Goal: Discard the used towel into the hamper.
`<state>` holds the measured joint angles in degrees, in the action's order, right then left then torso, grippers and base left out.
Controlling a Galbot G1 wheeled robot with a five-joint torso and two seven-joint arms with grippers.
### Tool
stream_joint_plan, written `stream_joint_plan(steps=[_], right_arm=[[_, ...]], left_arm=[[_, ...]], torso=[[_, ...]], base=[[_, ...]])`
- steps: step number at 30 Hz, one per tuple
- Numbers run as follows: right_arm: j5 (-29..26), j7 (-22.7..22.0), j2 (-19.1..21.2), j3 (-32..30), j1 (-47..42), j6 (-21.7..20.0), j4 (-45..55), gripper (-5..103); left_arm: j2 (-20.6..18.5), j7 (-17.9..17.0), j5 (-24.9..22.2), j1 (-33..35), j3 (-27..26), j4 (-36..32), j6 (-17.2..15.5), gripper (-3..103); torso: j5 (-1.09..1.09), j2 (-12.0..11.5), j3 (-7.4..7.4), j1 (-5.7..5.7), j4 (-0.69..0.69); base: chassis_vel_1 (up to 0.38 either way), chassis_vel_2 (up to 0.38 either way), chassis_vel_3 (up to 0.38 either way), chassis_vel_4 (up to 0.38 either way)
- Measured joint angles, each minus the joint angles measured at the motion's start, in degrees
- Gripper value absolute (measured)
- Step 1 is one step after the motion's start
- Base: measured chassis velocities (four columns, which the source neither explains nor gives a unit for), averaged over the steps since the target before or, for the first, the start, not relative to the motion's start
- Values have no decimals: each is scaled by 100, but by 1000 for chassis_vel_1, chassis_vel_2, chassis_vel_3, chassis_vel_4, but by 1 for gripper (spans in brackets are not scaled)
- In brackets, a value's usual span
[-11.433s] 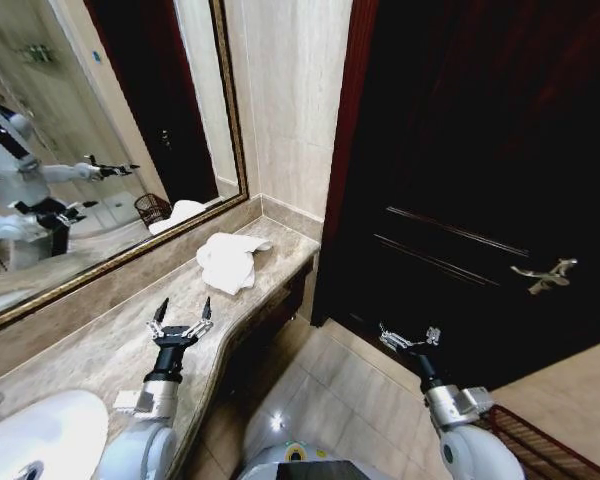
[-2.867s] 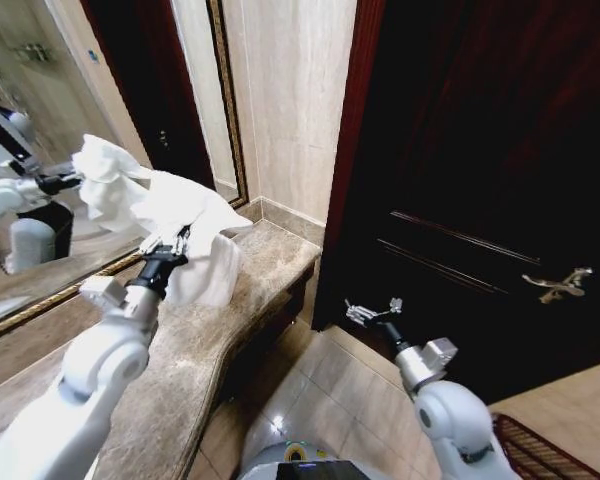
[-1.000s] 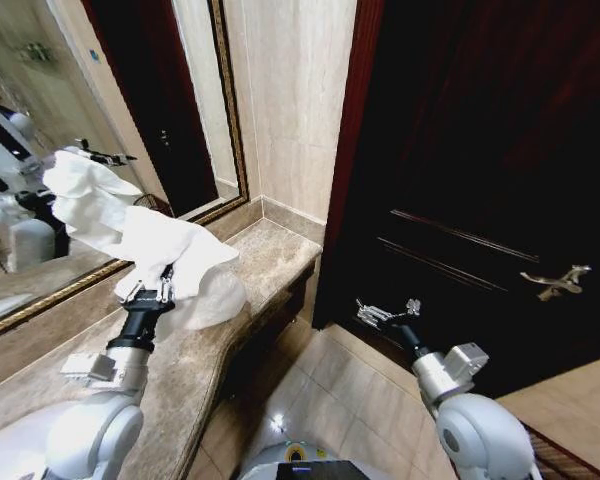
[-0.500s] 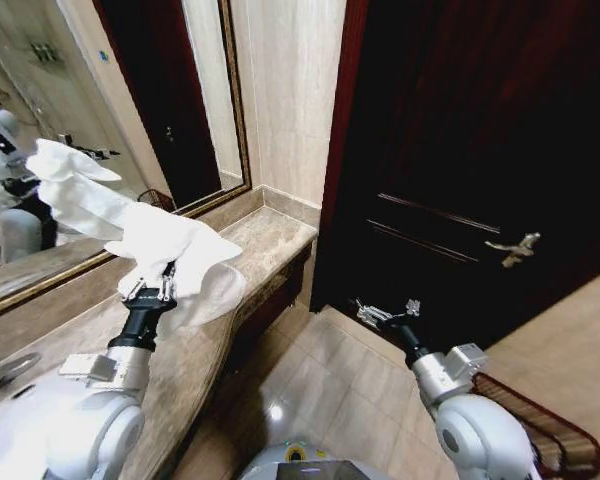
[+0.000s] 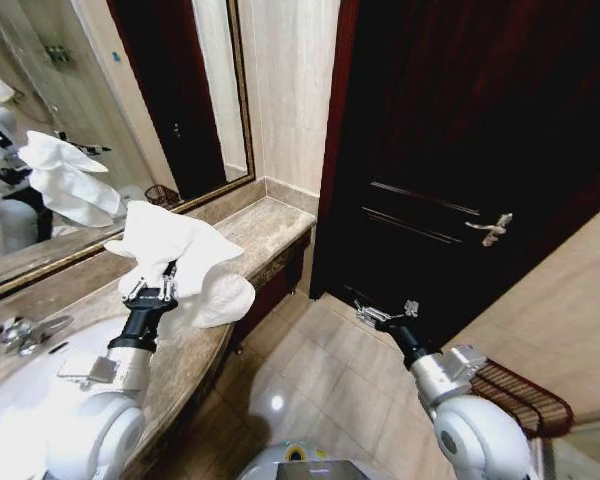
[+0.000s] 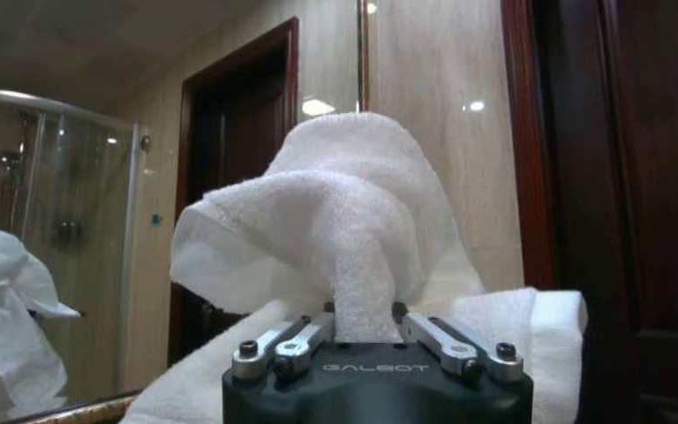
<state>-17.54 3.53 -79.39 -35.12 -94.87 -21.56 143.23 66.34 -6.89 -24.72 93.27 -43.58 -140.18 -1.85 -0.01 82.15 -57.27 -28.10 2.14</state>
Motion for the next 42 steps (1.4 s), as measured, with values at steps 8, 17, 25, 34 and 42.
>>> stream_joint_plan(steps=[8, 17, 25, 34, 42], right_arm=[[3, 0, -10, 8, -7, 30, 0, 100], [6, -2, -30, 12, -19, 40, 0, 100], [8, -5, -63, 7, 0, 50, 0, 100], [7, -13, -85, 5, 56, 50, 1, 100], [2, -28, -85, -9, 48, 50, 0, 100]], left_arm=[[-3, 17, 91, -22, 73, -65, 18, 14], [-25, 69, 274, 7, 100, -103, 45, 14], [-45, 118, 296, -4, 122, -97, 45, 14], [-48, 157, 298, -2, 135, -57, 55, 14], [-9, 204, 320, 12, 164, -40, 79, 14]], torso=[[1, 0, 0, 0, -1], [1, -2, -1, -3, 0], [1, 0, 0, 0, 0], [1, -1, 0, 0, -1], [2, -1, 0, 0, -2]], base=[[58, -44, -50, 47], [0, 0, 0, 0], [-35, -47, -49, -37], [-88, -86, -78, -91], [-123, -127, -121, -114]])
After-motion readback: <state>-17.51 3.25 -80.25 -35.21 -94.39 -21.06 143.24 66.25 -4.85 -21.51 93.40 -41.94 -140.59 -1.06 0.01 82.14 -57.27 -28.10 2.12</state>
